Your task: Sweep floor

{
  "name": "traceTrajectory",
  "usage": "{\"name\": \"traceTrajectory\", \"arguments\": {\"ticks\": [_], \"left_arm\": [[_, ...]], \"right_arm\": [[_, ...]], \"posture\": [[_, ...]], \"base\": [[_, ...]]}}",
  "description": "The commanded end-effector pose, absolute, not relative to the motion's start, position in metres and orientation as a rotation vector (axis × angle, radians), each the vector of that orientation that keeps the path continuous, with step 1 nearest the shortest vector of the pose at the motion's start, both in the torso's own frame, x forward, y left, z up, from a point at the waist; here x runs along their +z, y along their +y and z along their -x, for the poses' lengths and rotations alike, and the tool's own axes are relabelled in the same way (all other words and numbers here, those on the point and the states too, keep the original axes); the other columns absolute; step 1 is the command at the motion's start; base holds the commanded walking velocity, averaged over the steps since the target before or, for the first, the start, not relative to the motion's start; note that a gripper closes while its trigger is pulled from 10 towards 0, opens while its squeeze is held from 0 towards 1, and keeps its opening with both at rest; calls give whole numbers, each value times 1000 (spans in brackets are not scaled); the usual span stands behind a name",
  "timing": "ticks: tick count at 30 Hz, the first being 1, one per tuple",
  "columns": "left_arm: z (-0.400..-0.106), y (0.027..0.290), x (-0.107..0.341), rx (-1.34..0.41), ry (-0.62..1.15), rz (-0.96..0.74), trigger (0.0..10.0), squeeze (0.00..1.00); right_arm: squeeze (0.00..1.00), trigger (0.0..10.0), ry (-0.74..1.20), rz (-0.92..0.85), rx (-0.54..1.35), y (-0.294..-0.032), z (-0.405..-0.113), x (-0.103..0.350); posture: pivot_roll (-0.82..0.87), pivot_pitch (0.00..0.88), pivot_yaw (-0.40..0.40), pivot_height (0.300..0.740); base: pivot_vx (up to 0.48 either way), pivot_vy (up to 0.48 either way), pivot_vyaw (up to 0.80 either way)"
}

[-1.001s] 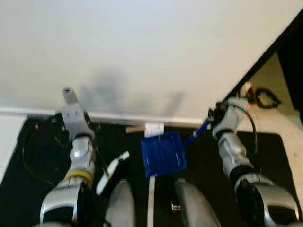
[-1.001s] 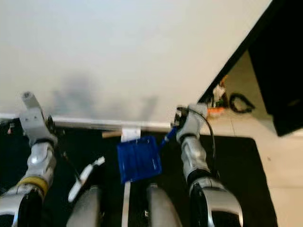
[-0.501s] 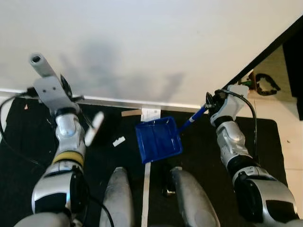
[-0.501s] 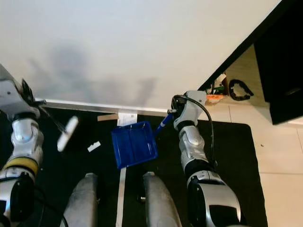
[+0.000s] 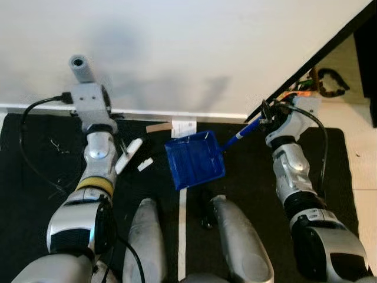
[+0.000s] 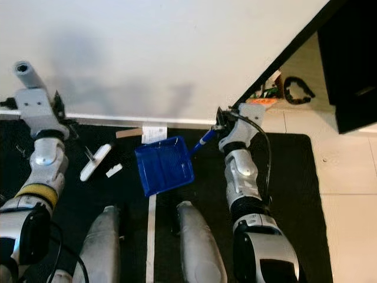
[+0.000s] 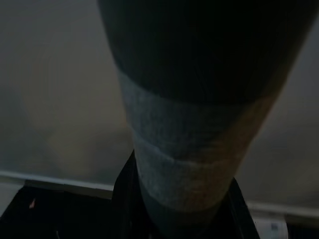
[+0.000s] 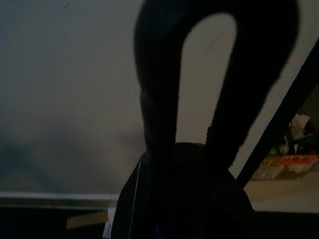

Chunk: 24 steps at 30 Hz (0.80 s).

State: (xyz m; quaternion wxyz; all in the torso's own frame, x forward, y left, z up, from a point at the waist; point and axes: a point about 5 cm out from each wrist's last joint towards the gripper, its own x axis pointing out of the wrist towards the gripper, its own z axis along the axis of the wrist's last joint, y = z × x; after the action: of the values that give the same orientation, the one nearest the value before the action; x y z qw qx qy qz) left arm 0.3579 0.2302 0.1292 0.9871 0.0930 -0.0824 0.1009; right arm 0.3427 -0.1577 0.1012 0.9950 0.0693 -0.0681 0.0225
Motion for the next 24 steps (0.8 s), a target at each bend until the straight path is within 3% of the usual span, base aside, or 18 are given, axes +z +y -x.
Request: {"name": "traceTrajectory", "arguments": {"ticks": [1,6,8,10,14,16,20,24], "left_arm": [[-347,226,94,171,4,-192,10000,0],[-352,208,92,142,21,-138,10000,0],[-357,179,90,123,42,-13,10000,0],[-358,171,89,114,51,27,10000,0],[-364,107,97,-1,57,224,10000,0],[-364,100,99,-14,53,247,10000,0],[-373,40,145,-74,-21,494,10000,0],[-381,31,175,-49,-77,590,10000,0]], "right_arm": [[0,10000,82,-168,18,-157,-318,51],[0,10000,86,-178,5,-159,-311,46],[0,10000,108,-191,-7,-161,-309,42],[0,10000,118,-196,-13,-162,-308,41],[0,10000,168,-212,-67,-168,-307,35],[0,10000,172,-213,-72,-168,-307,34],[0,10000,215,-207,-74,-170,-305,28],[0,10000,227,-205,-71,-170,-305,27]], "posture": [[-98,524,-69,740],[-73,504,-51,740],[-57,488,-44,740],[-56,486,-43,740],[-42,462,-38,740],[-42,462,-38,740],[-15,411,-41,740],[-1,389,-49,740]], "base": [[0,0,0],[0,0,0],[0,0,0],[0,0,0],[0,0,0],[0,0,0],[0,0,0],[0,0,0]]}}
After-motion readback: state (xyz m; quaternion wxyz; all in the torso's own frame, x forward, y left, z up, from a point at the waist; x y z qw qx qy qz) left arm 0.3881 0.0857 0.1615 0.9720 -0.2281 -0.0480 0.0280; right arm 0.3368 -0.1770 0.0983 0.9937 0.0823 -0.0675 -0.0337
